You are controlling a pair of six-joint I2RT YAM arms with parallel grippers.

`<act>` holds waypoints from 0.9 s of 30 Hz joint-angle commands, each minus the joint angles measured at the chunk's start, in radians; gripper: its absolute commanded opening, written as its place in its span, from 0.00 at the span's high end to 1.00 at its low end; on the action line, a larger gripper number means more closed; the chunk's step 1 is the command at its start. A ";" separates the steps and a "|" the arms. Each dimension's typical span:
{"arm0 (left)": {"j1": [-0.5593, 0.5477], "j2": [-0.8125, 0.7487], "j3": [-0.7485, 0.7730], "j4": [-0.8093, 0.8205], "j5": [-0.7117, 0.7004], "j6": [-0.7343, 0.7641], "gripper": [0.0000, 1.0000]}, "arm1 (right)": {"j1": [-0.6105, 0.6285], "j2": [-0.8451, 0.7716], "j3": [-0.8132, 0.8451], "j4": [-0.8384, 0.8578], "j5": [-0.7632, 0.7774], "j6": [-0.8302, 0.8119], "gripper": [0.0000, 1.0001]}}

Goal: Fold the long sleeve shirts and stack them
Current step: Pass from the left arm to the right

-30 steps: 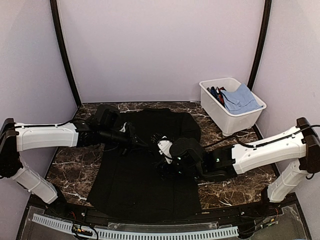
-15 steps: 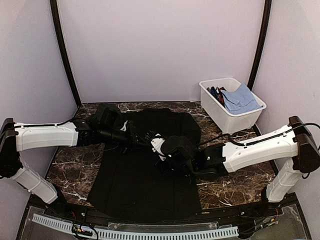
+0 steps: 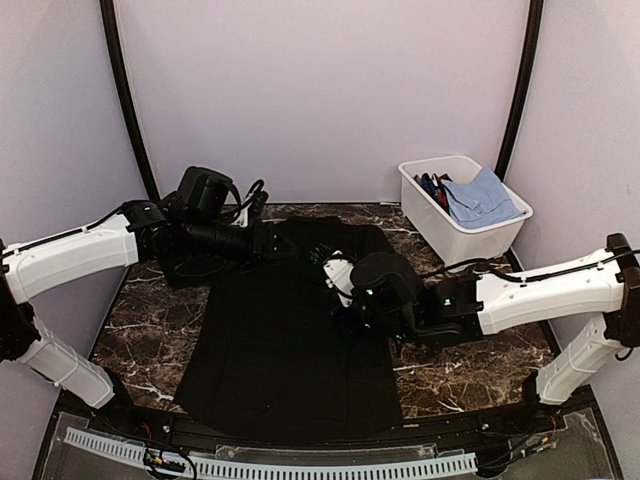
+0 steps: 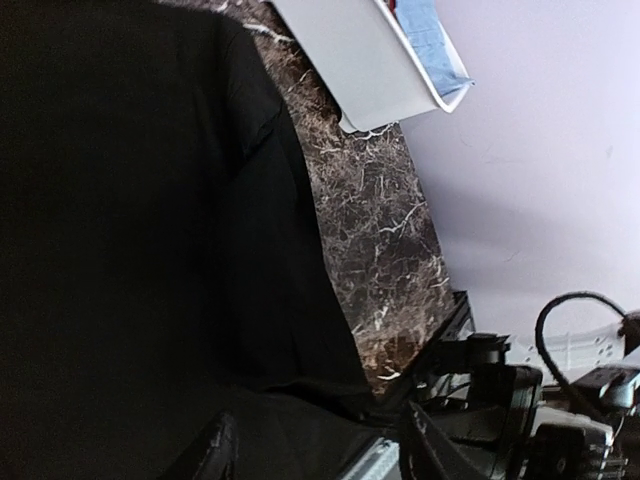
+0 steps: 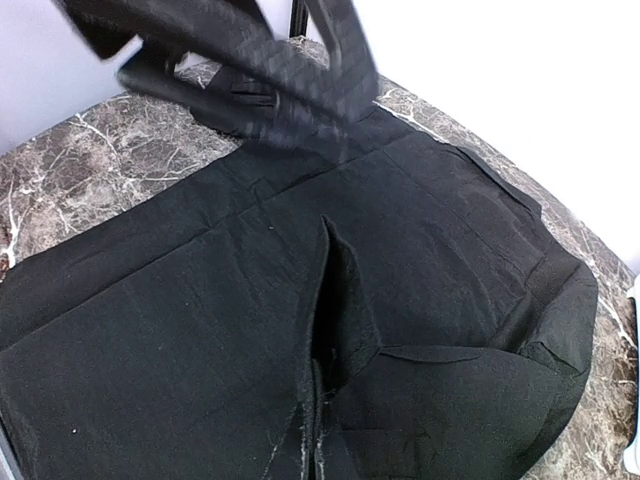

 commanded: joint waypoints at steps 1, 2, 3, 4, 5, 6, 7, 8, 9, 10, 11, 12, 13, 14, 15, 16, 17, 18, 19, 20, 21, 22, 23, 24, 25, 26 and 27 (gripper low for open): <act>-0.003 -0.027 0.071 -0.070 -0.055 0.304 0.45 | -0.023 -0.069 -0.036 -0.007 -0.086 -0.012 1.00; -0.004 -0.022 0.094 -0.075 -0.047 0.372 0.43 | -0.029 -0.079 -0.039 -0.010 -0.107 -0.016 1.00; -0.004 -0.009 0.104 -0.076 -0.012 0.404 0.43 | -0.032 -0.090 -0.040 -0.015 -0.124 -0.018 1.00; -0.005 0.006 0.125 -0.082 0.003 0.471 0.42 | -0.036 -0.099 -0.039 -0.023 -0.145 -0.022 1.00; -0.007 0.012 0.135 -0.085 0.025 0.502 0.41 | -0.041 -0.105 -0.038 -0.030 -0.166 -0.025 1.00; -0.008 0.027 0.152 -0.090 0.041 0.556 0.40 | -0.046 -0.111 -0.035 -0.039 -0.187 -0.028 1.00; -0.012 0.033 0.160 -0.094 0.069 0.583 0.39 | -0.051 -0.117 -0.034 -0.050 -0.204 -0.031 1.00; -0.015 0.050 0.174 -0.101 0.080 0.633 0.38 | -0.055 -0.123 -0.032 -0.059 -0.217 -0.035 1.00; -0.028 0.060 0.185 -0.109 0.094 0.657 0.36 | -0.055 -0.129 -0.031 -0.068 -0.231 -0.038 1.00; -0.035 0.083 0.210 -0.136 0.100 0.705 0.35 | -0.058 -0.138 -0.032 -0.075 -0.245 -0.040 1.00; -0.050 0.097 0.224 -0.150 0.108 0.726 0.33 | -0.062 -0.148 -0.036 -0.079 -0.259 -0.040 1.00; -0.056 0.124 0.251 -0.177 0.116 0.763 0.33 | -0.064 -0.158 -0.039 -0.079 -0.275 -0.040 1.00; -0.064 0.137 0.263 -0.188 0.143 0.776 0.32 | -0.068 -0.168 -0.043 -0.080 -0.291 -0.042 1.00; -0.068 0.160 0.286 -0.204 0.156 0.799 0.31 | -0.074 -0.177 -0.043 -0.083 -0.307 -0.042 1.00; -0.075 0.169 0.295 -0.209 0.183 0.819 0.29 | -0.077 -0.183 -0.044 -0.088 -0.314 -0.042 1.00; -0.080 0.184 0.309 -0.214 0.196 0.826 0.28 | -0.081 -0.188 -0.043 -0.096 -0.319 -0.043 1.00; -0.081 0.190 0.321 -0.217 0.222 0.835 0.26 | -0.084 -0.194 -0.041 -0.101 -0.323 -0.044 1.00; -0.086 0.200 0.326 -0.218 0.231 0.838 0.25 | -0.087 -0.198 -0.041 -0.106 -0.324 -0.045 1.00; -0.089 0.206 0.333 -0.220 0.253 0.843 0.24 | -0.089 -0.202 -0.042 -0.109 -0.327 -0.044 1.00; -0.095 0.217 0.335 -0.221 0.275 0.844 0.24 | -0.093 -0.207 -0.041 -0.111 -0.330 -0.045 1.00; -0.098 0.224 0.338 -0.221 0.285 0.844 0.24 | -0.097 -0.208 -0.042 -0.113 -0.334 -0.045 1.00; -0.102 0.231 0.338 -0.221 0.305 0.844 0.24 | -0.101 -0.210 -0.042 -0.115 -0.336 -0.046 1.00; -0.103 0.233 0.333 -0.214 0.314 0.839 0.24 | -0.103 -0.210 -0.041 -0.119 -0.338 -0.046 1.00; -0.105 0.232 0.329 -0.209 0.327 0.836 0.24 | -0.108 -0.211 -0.042 -0.123 -0.339 -0.046 1.00; -0.105 0.230 0.317 -0.196 0.332 0.831 0.25 | -0.110 -0.214 -0.041 -0.125 -0.339 -0.046 1.00; -0.106 0.225 0.313 -0.192 0.341 0.829 0.25 | -0.114 -0.217 -0.043 -0.125 -0.341 -0.047 1.00; -0.105 0.222 0.307 -0.187 0.346 0.826 0.26 | -0.118 -0.220 -0.045 -0.125 -0.344 -0.046 1.00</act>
